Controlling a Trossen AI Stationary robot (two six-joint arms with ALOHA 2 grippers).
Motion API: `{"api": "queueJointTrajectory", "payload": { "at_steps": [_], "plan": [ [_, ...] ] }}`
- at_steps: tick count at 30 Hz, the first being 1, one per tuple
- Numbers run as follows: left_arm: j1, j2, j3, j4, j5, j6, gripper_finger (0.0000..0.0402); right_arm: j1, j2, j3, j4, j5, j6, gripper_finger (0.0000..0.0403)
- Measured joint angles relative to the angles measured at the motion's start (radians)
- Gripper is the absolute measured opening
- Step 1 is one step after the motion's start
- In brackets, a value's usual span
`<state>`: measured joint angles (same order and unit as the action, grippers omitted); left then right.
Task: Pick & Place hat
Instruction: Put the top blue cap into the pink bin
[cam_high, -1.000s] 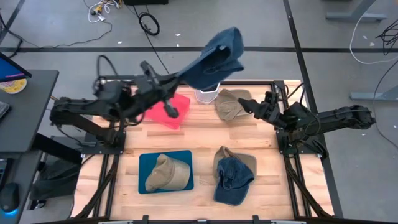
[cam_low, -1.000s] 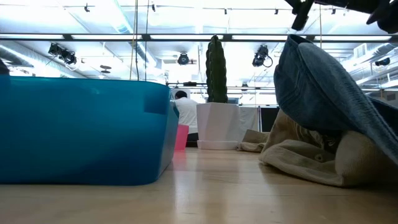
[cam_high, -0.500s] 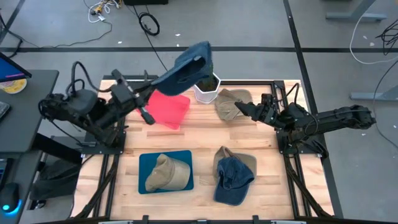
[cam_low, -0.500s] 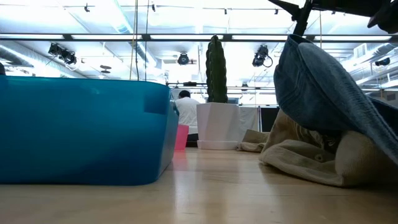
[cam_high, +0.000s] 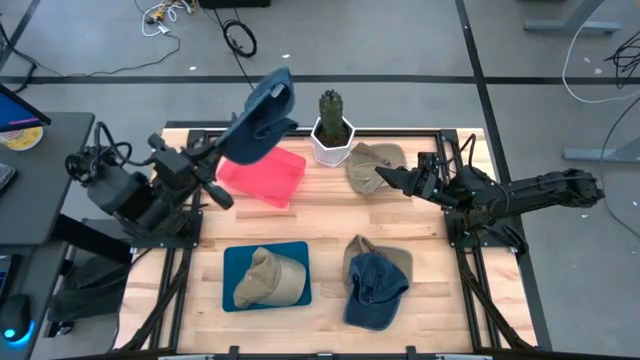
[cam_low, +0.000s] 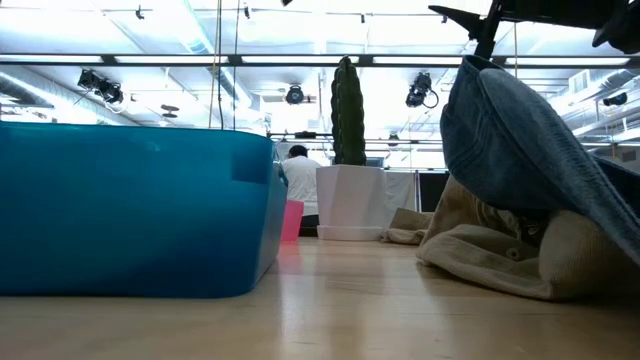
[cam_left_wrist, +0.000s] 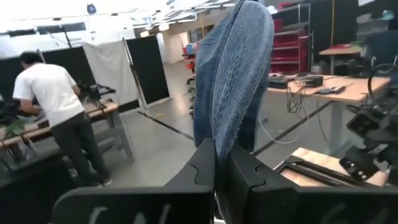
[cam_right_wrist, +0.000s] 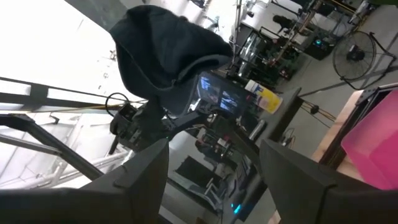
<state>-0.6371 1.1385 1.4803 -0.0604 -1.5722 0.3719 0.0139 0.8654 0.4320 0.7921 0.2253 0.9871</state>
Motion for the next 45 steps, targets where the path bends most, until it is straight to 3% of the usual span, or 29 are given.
{"api": "queueJointTrajectory", "payload": {
  "at_steps": [10, 12, 16, 21, 26, 33, 38, 45],
  "plan": [
    [-0.01, 0.0, 0.0, 0.04, 0.006, -0.205, 0.0011, 0.0, 0.0, 0.0, -0.002, 0.0, 0.007, 0.0253],
    [-0.023, 0.0, 0.0, 0.04, 0.056, -0.238, 0.0011, 0.0, 0.0, 0.0, -0.002, 0.0, 0.007, 0.0253],
    [-0.02, 0.008, 0.0, -0.004, 0.212, -0.365, 0.0011, 0.0, 0.0, 0.0, -0.002, 0.001, 0.007, 0.0253],
    [0.037, 0.03, 0.0, -0.218, 0.441, -0.644, 0.0011, 0.0, 0.0, 0.0, -0.004, 0.001, 0.026, 0.0253],
    [0.159, 0.066, 0.0, -0.466, 0.793, -0.982, 0.0011, 0.0, 0.0, 0.0, -0.011, -0.009, 0.045, 0.0253],
    [0.357, 0.125, -0.001, -0.806, 1.079, -1.334, 0.0011, 0.0, 0.0, 0.0, -0.039, -0.009, 0.066, 0.0253],
    [0.466, 0.116, -0.001, -0.947, 1.104, -1.39, 0.0011, 0.0, 0.0, 0.0, -0.058, -0.01, 0.078, 0.0253],
    [0.637, 0.087, 0.0, -1.104, 1.145, -1.283, 0.0011, 0.001, 0.0, 0.0, -0.063, -0.01, 0.075, 0.0253]
  ]
}}
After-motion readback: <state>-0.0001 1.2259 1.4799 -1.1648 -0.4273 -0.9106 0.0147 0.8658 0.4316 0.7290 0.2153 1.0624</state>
